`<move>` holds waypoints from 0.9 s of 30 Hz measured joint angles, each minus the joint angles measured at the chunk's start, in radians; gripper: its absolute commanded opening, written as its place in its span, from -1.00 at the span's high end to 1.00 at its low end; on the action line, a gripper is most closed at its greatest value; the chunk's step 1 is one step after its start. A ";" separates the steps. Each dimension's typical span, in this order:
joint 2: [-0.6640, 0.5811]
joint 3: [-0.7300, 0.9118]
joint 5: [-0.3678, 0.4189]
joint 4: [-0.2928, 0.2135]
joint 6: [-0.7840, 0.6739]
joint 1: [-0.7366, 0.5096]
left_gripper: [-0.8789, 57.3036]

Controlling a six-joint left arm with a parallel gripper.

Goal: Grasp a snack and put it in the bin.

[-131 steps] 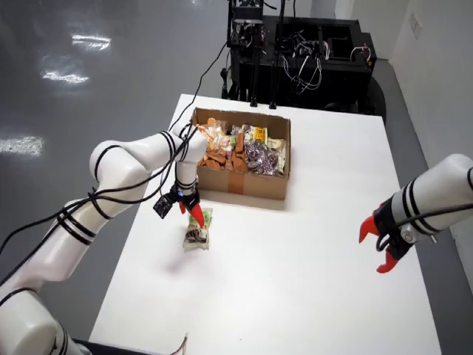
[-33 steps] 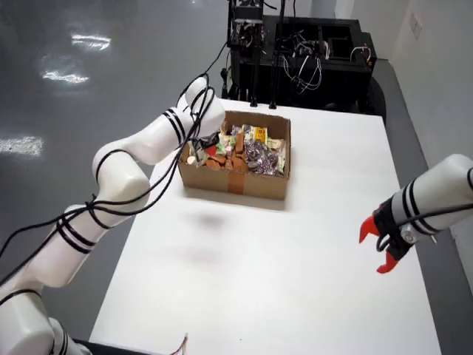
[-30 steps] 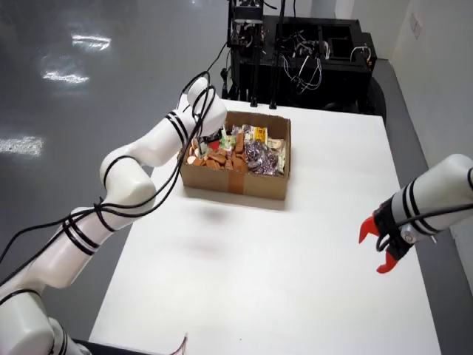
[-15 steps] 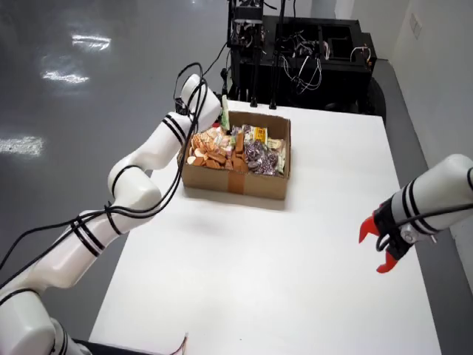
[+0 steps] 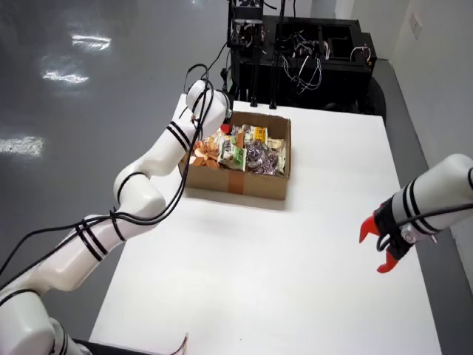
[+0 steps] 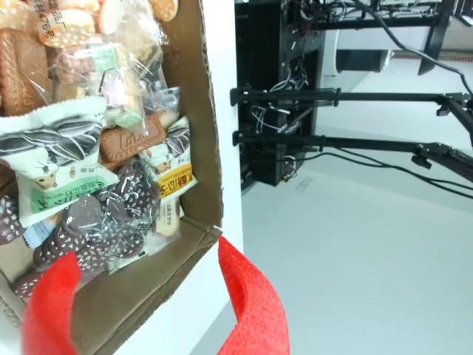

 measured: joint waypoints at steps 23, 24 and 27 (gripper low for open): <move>-0.056 -0.158 0.226 -0.010 0.164 -0.115 0.97; -0.080 -0.126 0.228 -0.011 0.165 -0.123 0.97; -0.173 0.006 0.233 -0.012 0.162 -0.147 0.98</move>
